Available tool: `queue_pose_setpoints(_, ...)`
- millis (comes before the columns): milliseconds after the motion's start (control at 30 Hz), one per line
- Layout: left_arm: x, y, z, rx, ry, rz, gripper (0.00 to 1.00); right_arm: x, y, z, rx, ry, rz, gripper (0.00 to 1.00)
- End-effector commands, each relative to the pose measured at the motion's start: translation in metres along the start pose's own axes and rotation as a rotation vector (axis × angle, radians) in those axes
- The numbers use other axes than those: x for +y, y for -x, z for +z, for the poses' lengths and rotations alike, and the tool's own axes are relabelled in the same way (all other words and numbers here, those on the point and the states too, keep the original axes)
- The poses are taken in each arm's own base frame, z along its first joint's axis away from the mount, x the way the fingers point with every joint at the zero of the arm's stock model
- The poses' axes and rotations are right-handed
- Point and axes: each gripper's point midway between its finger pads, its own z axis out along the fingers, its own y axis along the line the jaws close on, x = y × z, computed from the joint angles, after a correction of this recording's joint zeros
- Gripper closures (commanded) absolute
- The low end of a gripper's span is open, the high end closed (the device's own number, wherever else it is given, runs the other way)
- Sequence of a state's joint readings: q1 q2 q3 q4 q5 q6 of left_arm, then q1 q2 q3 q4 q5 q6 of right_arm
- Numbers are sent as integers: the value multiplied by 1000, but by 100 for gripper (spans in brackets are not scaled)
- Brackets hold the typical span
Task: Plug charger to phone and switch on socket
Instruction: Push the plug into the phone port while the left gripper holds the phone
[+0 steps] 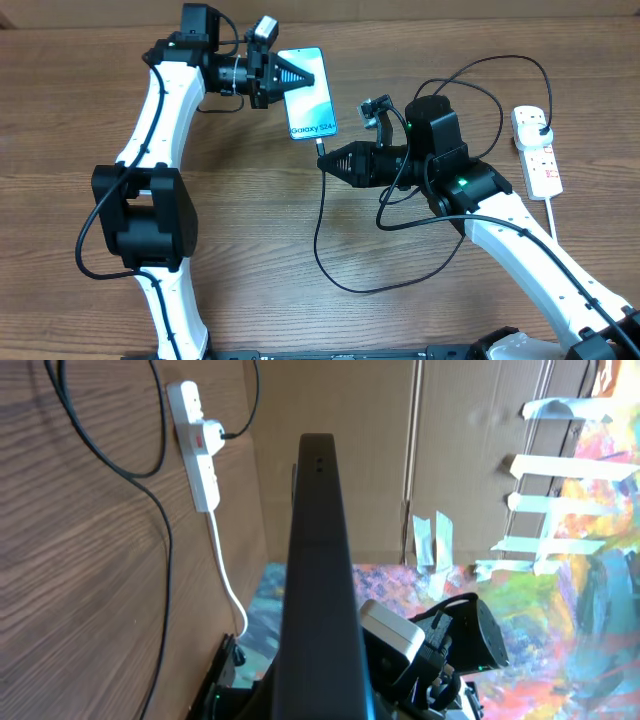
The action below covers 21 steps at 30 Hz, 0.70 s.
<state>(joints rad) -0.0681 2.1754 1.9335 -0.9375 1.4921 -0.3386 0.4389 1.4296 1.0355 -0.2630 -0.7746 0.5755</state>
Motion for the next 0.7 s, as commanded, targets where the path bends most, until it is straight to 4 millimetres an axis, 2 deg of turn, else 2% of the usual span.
queue_pose_setpoints(0, -17, -1, -3, 9, -43, 28, 96, 9, 1, -5, -9, 20, -26, 96)
queue_pose_setpoints(667, -17, -3, 1, 17, -41, 35, 96, 12, 5, -6, -23, 30, -42, 96)
